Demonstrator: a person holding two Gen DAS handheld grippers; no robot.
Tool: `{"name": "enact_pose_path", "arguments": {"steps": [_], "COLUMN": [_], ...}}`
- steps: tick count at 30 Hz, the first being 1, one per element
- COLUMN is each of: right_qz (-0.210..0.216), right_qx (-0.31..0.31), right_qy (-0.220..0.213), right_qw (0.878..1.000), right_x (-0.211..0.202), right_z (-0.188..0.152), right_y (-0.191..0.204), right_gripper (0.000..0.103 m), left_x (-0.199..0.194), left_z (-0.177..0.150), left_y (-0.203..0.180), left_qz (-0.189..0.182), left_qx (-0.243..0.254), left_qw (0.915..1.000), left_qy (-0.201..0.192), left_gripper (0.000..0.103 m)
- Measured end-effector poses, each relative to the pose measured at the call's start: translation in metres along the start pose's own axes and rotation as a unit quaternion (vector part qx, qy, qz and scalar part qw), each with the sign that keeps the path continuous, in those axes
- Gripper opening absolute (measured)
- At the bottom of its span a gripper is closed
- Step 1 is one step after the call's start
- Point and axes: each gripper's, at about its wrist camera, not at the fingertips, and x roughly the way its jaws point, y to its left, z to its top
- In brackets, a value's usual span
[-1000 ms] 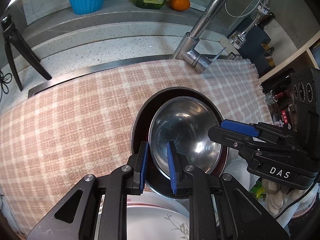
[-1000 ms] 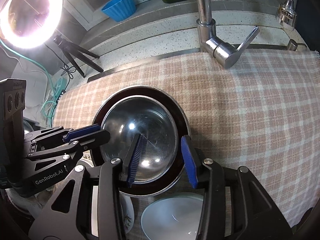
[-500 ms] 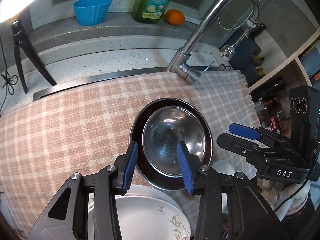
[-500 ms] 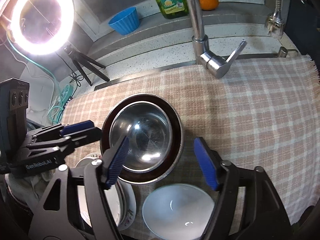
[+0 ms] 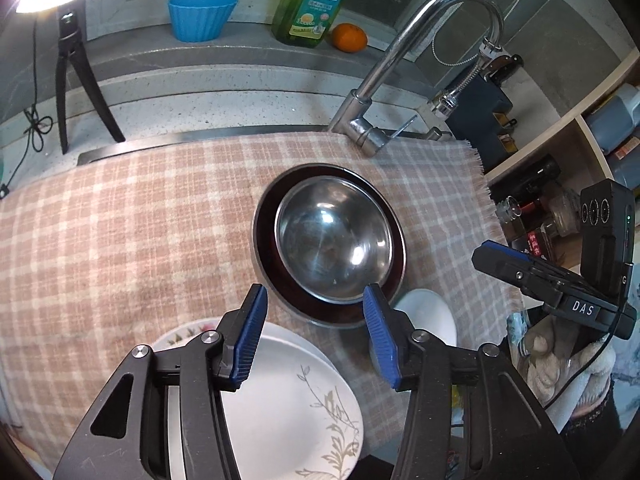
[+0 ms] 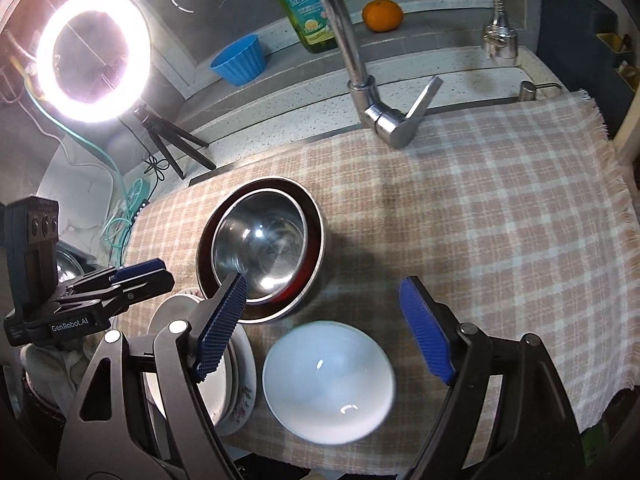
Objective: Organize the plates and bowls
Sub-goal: 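Open both tools and pull them back from the nested bowls, then move both tools to the white ceramic bowl and grip its rim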
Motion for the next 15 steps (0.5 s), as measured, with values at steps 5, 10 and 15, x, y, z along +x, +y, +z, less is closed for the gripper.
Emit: {"name": "enact_pose_path", "arguments": {"steps": [5,10,15], "right_qz": [0.001,-0.004,-0.018], "right_qx": [-0.004,-0.016,-0.034], "right_qy": [-0.004,-0.003,-0.003], "right_qw": [1.0,1.0,0.999], "right_x": [-0.011,-0.017,-0.02], "right_z": [-0.012,-0.024,-0.04], "right_y": [-0.006,-0.009,-0.013], "right_gripper": [0.081,0.081,0.081], "left_x": [-0.004,-0.002,0.008], "left_z": [-0.019,-0.036,-0.051], "left_y": [-0.011,-0.025,-0.04], "left_qz": [-0.009,-0.012,-0.015], "left_qx": [-0.004,-0.001,0.004], "left_qw": [0.9999,0.9999,0.9999], "left_qy": [-0.006,-0.007,0.0], "left_gripper": [0.049,0.049,0.049]}}
